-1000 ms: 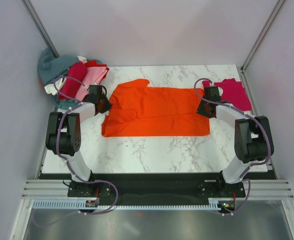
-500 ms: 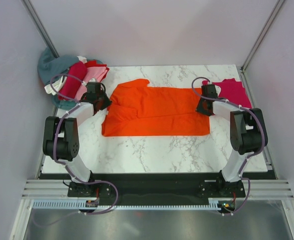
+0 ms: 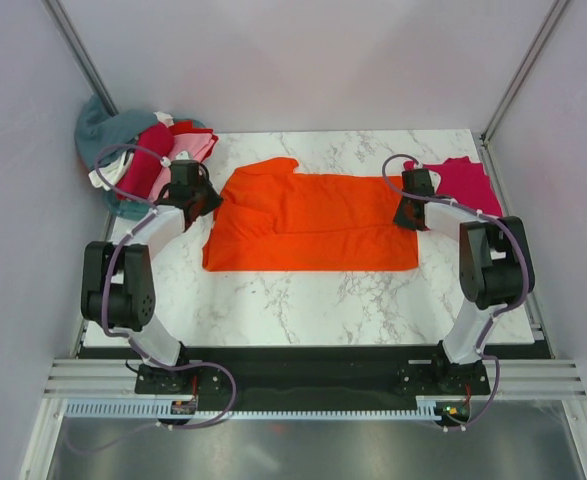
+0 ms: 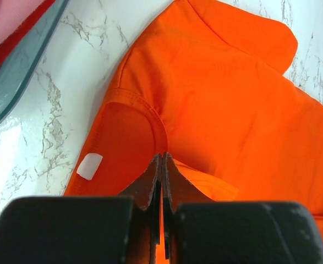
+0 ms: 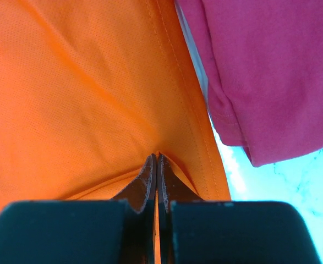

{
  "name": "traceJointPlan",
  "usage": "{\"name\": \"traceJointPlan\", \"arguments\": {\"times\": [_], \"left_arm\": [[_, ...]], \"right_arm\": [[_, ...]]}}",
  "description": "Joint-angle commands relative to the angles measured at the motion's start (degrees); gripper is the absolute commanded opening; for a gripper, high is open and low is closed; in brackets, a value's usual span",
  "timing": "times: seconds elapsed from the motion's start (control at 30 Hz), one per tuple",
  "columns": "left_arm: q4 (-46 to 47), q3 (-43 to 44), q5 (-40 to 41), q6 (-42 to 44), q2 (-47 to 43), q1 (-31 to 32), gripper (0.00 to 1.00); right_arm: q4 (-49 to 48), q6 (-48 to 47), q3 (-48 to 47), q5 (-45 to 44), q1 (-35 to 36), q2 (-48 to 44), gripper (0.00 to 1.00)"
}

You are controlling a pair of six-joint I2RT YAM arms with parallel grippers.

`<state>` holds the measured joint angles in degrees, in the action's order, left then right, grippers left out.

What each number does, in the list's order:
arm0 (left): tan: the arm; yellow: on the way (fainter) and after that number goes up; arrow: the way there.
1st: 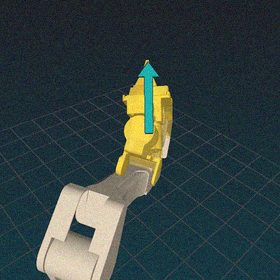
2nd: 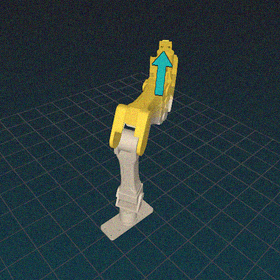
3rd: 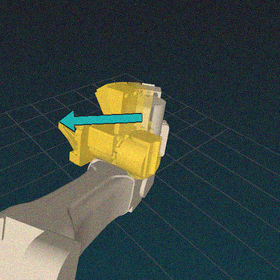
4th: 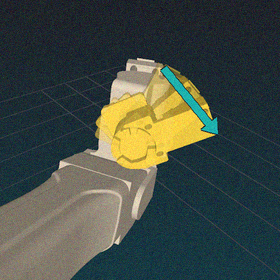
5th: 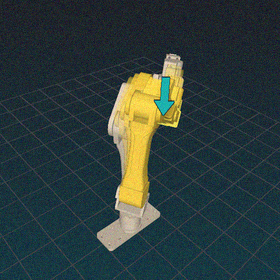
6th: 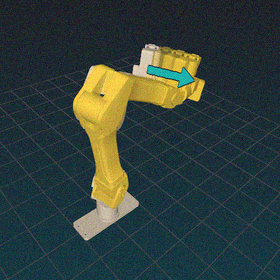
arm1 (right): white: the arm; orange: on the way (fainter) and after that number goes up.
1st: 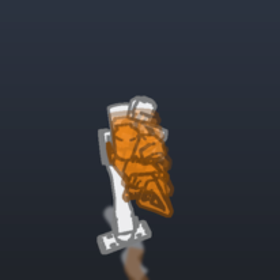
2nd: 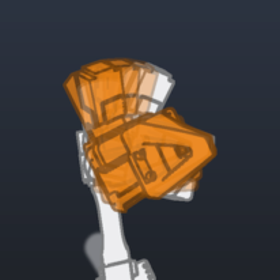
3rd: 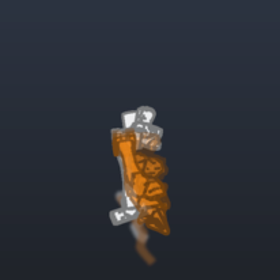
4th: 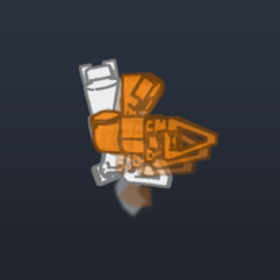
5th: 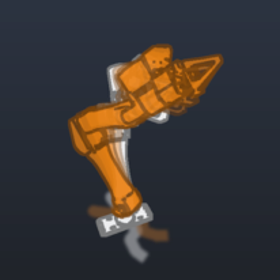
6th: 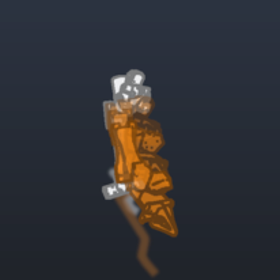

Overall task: Fold and stack the t-shirts
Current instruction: Fold the tshirt

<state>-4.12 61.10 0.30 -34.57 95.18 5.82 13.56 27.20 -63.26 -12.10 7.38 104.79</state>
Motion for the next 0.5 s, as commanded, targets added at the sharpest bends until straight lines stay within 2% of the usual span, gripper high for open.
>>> {"name": "traceJointPlan", "arguments": {"times": [0.0, 0.47], "left_arm": [[2.36, -0.28, -0.03, -0.77, -2.80, 0.15, 0.02], [3.59, -1.25, 0.58, -0.94, -6.85, 1.12, 0.02]], "right_arm": [[0.50, 0.04, -0.81, -0.73, 0.18, -3.54, 0.00], [2.43, 1.28, 2.36, -1.35, -0.26, -9.87, 0.00]]}}
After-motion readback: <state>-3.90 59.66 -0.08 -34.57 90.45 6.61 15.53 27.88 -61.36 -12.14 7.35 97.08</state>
